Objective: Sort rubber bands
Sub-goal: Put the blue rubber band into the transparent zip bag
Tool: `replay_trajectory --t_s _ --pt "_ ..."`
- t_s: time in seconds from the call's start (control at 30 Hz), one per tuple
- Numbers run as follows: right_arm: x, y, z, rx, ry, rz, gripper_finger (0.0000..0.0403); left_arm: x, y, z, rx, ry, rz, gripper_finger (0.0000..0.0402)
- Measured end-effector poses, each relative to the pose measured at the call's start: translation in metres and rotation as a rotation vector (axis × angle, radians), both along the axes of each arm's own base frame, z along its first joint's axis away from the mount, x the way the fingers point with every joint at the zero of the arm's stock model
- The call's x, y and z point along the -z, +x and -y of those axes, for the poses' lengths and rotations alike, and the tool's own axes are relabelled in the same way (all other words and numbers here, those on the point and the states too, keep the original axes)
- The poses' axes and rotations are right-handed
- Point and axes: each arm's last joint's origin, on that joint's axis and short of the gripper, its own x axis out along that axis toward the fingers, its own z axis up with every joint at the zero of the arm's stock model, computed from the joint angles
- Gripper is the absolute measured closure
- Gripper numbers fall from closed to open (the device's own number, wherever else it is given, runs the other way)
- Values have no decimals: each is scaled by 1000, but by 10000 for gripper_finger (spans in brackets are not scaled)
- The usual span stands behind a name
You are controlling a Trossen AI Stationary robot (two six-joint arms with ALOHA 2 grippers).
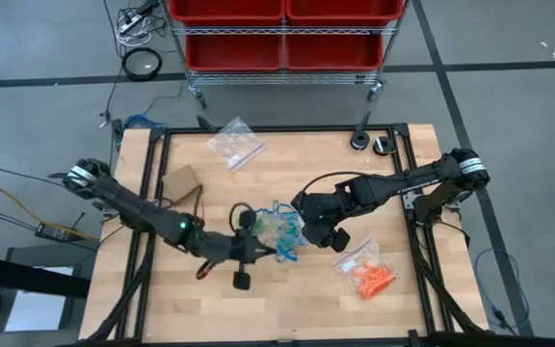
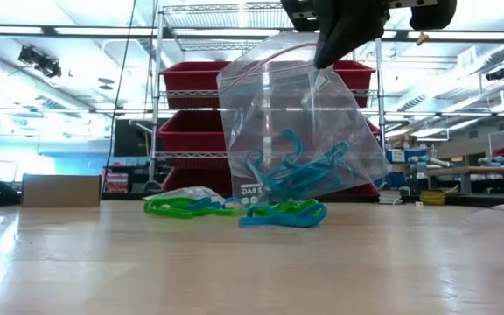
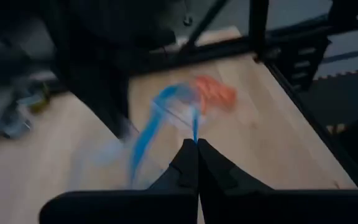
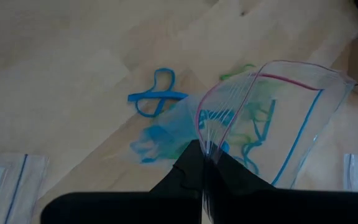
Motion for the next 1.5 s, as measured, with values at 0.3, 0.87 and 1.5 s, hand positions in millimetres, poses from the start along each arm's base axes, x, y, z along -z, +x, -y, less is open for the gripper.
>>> replay_trajectory --t_s 0.3,0.87,1.5 --pt "0 0 -1 -3 3 0 403 -15 17 -41 -47 30 -148 401" --pt "0 0 -2 -13 -1 1 403 -7 27 -67 58 -169 -231 396" --pt "0 0 -2 -15 -1 6 403 -3 34 -81 -82 -205 -248 228"
